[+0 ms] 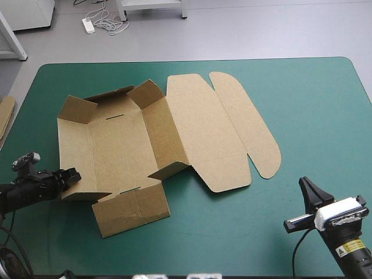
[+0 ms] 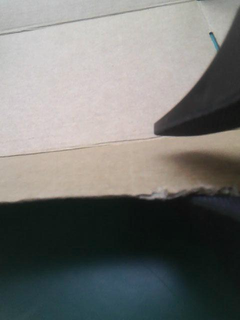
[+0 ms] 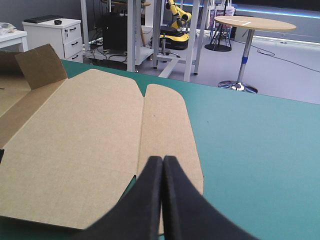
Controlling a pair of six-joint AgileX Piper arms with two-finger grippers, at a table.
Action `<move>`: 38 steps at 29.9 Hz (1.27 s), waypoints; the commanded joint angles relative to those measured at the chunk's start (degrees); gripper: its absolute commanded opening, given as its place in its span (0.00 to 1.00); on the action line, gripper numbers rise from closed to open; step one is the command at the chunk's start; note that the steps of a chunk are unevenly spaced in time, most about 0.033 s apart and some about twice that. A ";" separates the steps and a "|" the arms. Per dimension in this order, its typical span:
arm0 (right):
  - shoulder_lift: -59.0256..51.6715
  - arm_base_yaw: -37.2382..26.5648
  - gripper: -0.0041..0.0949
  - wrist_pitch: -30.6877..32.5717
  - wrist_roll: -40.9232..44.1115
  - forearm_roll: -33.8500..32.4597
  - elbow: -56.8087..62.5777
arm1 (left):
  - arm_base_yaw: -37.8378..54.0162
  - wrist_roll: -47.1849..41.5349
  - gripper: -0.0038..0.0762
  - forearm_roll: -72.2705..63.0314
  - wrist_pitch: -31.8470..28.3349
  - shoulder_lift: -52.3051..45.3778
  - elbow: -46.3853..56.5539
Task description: Fold the box
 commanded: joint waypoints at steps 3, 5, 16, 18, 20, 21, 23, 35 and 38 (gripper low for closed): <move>0.57 0.14 0.02 -2.87 -0.44 0.40 -2.12 | -0.02 -0.77 0.06 -1.37 0.86 -1.14 -3.42; 0.57 0.14 0.02 -2.73 -0.44 0.40 -2.12 | -0.02 -0.77 0.04 -0.20 0.64 -1.14 -3.68; 0.57 0.14 0.02 -2.62 -0.44 0.40 -2.12 | -5.30 -2.34 0.04 3.75 1.64 -1.62 -6.10; 0.57 0.14 0.02 -2.49 -0.44 0.40 -2.12 | -7.97 -6.99 0.04 8.89 1.53 -2.73 -8.12; 0.57 0.14 0.02 -2.10 -0.44 0.40 -2.12 | -10.74 -11.12 0.04 13.44 1.54 -4.30 -10.26; 0.57 0.14 0.02 -1.95 -0.44 0.40 -2.12 | -12.11 -12.94 0.04 15.80 1.54 -5.30 -11.60; 0.57 0.14 0.02 -1.53 -0.44 0.40 -2.12 | -14.36 -15.76 0.04 19.33 1.62 -7.30 -14.44; 0.57 0.14 0.02 -0.55 -0.44 0.40 -2.12 | -27.04 -25.54 0.04 37.48 10.45 -13.77 -29.70; 0.57 0.14 0.02 -0.49 -0.44 0.40 -2.12 | -32.17 -27.41 0.04 42.86 10.45 -13.77 -31.33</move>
